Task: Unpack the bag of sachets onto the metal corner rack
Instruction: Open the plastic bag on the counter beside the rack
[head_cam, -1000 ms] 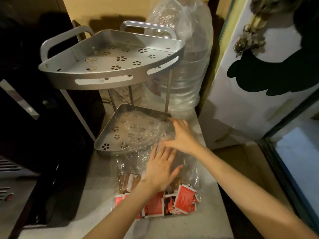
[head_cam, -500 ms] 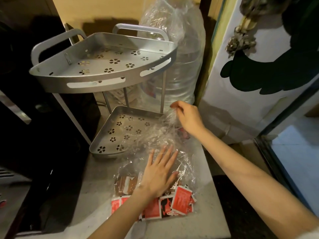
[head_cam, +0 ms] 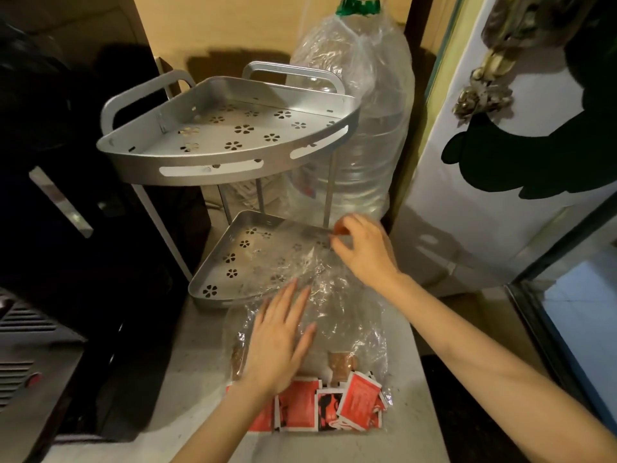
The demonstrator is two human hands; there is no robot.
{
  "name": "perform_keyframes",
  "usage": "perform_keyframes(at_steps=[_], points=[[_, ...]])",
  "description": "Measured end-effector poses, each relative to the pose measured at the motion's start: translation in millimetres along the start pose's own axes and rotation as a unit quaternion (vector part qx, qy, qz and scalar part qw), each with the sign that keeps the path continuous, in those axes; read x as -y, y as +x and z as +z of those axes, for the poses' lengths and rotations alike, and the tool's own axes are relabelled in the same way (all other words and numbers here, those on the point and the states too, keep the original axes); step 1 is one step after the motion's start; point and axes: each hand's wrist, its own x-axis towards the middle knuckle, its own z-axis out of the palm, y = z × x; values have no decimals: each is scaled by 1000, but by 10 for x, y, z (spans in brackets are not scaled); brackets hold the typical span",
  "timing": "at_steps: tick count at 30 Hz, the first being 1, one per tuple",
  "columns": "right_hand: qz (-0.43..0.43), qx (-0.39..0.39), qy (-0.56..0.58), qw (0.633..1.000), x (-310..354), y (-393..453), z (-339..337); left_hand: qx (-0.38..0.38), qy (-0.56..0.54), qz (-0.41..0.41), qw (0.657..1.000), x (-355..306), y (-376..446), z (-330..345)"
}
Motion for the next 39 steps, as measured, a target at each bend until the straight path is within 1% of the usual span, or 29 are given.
perform_keyframes(at_steps=[1, 3, 7, 9, 11, 14, 17, 20, 23, 26, 28, 31, 33, 35, 37, 38, 39], points=[[11, 46, 28, 998, -11, -52, 47, -13, -5, -25, 1000, 46, -26, -46], [22, 111, 47, 993, -54, -123, 138, -35, 11, -65, 997, 140, -76, -122], [33, 216, 2, 976, -87, -217, 260, -48, 32, -158, 986, 322, -181, -180], [34, 240, -12, 970, -80, -265, 307, -31, 20, -200, 979, 369, -244, -167], [36, 247, -19, 968, -73, -309, 341, -23, -9, -224, 974, 382, -291, -149], [32, 246, -25, 968, -82, -379, 381, -26, -90, -274, 957, 336, -319, -143], [39, 232, -25, 972, -80, -434, 403, -46, -120, -287, 949, 322, -345, -112], [39, 177, -21, 983, -44, -453, 389, -68, -91, -279, 954, 331, -348, -78], [34, 139, -1, 990, 3, -465, 352, -109, -69, -262, 956, 314, -327, -82], [46, 111, 49, 992, 19, -462, 288, -157, -104, -239, 953, 284, -309, -139], [50, 112, 79, 989, 14, -465, 245, -174, -146, -244, 943, 288, -293, -184], [50, 126, 111, 985, -35, -490, 184, -163, -193, -288, 924, 341, -246, -196], [57, 86, 147, 984, -74, -512, 104, -137, -222, -314, 913, 341, -211, -204], [90, 11, 174, 981, -123, -541, 15, -113, -261, -333, 899, 325, -189, -205], [151, -64, 158, 974, -202, -578, -51, -106, -291, -344, 886, 342, -184, -185], [200, -80, 144, 966, -244, -594, -66, -107, -297, -351, 881, 370, -180, -163], [258, -70, 144, 953, -257, -613, -91, -106, -297, -359, 878, 397, -174, -141]])
